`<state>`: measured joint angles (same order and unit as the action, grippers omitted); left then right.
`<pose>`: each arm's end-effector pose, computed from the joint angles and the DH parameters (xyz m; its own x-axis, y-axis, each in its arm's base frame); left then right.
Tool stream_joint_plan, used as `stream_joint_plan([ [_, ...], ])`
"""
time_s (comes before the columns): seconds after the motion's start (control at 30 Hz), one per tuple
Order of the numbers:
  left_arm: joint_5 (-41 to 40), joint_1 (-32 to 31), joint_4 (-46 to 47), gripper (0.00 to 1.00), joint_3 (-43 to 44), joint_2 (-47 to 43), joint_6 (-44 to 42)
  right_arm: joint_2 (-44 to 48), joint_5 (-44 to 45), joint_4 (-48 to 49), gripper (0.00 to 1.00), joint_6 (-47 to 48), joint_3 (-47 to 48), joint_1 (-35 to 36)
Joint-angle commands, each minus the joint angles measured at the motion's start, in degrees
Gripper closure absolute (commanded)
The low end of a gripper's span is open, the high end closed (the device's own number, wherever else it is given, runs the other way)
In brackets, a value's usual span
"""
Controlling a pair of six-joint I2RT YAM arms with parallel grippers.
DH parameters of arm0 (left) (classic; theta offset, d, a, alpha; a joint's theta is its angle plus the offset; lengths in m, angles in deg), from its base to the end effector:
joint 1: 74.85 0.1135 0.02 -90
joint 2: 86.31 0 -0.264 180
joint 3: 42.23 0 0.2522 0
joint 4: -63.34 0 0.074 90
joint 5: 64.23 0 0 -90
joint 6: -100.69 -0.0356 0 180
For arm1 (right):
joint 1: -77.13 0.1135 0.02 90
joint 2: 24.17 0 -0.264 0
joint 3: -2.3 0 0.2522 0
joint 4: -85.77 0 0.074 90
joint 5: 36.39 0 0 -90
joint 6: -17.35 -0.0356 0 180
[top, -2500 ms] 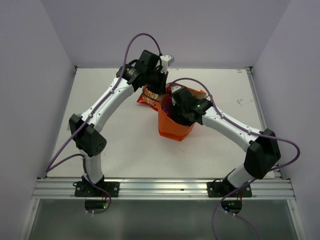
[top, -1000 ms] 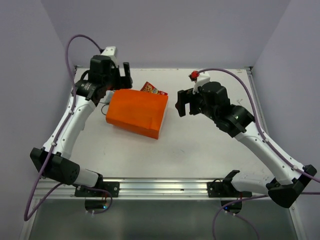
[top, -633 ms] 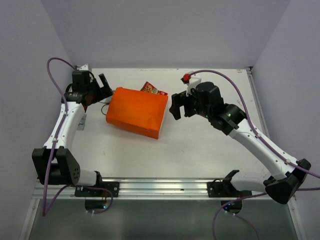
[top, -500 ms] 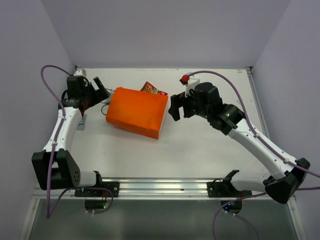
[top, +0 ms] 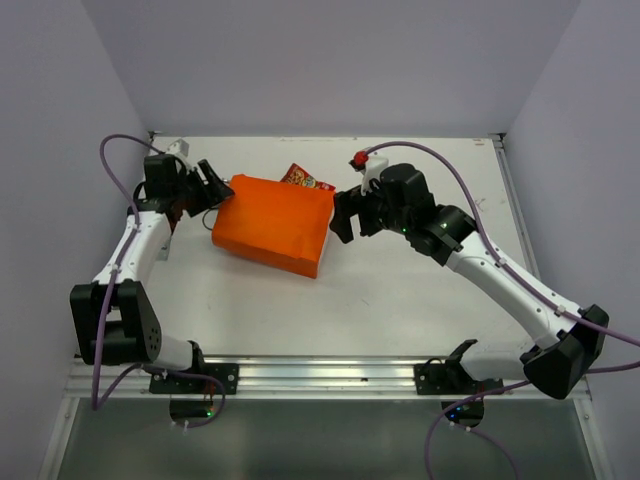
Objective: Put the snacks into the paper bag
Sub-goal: Adjust the paper bag at the center of the board.
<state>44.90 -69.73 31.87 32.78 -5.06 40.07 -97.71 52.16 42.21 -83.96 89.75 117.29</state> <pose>0.3155 0.0166 0.2812 -0.6162 -0.5206 -0.5910 -0.1473 0.8134 -0.5628 0.2174 0.1846 0.3731 -0.5005 -0.1658 -0.8497 -0.5745 0.7978 0.1827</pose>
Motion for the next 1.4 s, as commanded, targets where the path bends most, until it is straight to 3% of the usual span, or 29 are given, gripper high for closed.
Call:
stream_joint_plan([
  [0.0, 2.4, -1.9, 3.0, 0.31, -0.1, 1.8, 0.2, -0.2, -1.6, 2.2, 0.1, 0.5, 2.1, 0.0],
  [0.17, 3.4, -7.1, 2.7, 0.48, 0.1, 2.2, 1.5, -0.1, -1.4, 2.1, 0.1, 0.1, 1.7, 0.1],
  [0.47, 2.2, -20.8, 5.4, 0.54, 1.6, 0.1, 8.6, 0.2, 1.3, 0.9, 0.1, 0.8, 1.5, 0.1],
  [0.63, 0.5, -29.6, 7.3, 0.48, 3.4, 1.8, 10.6, 1.2, 3.9, -0.3, 0.1, 1.2, 1.0, 0.1],
  [0.7, 0.3, -31.3, 6.5, 0.33, 4.4, 1.4, 10.6, 1.6, 4.6, -1.4, 0.1, 1.2, 1.4, 0.1],
  [0.73, 0.1, -31.6, 5.9, 0.33, 4.7, 0.8, 10.6, 1.6, 4.6, -1.7, 0.1, 1.3, 1.5, 0.1],
  [0.77, -0.2, -31.7, 5.2, 0.21, 5.0, 0.1, 10.0, 2.2, 5.2, -1.7, 0.1, 1.2, 1.5, 0.2],
  [0.83, -2.5, -31.7, 2.1, 0.06, 6.9, -2.0, 7.6, 2.6, 6.2, -2.2, 0.1, 1.2, 1.5, 0.2],
  [0.9, -5.8, -31.7, -1.1, 0.0, 9.8, -3.3, 5.8, 2.9, 7.8, -2.5, 0.1, 1.2, 1.7, 0.4],
  [1.07, -9.6, -29.7, -9.9, 0.0, 15.8, -5.6, 0.7, 0.1, 13.4, -3.5, 0.09, 1.9, 3.6, 5.5],
  [1.2, -4.9, -19.6, -9.5, 0.0, 14.9, -6.9, 0.4, -5.2, 20.9, -4.7, 0.09, 2.5, 8.0, 11.1],
  [1.37, -4.8, -11.0, -7.2, 0.0, 9.0, -8.2, 0.2, -14.3, 30.8, -5.5, 0.09, 5.5, 15.1, 19.4],
])
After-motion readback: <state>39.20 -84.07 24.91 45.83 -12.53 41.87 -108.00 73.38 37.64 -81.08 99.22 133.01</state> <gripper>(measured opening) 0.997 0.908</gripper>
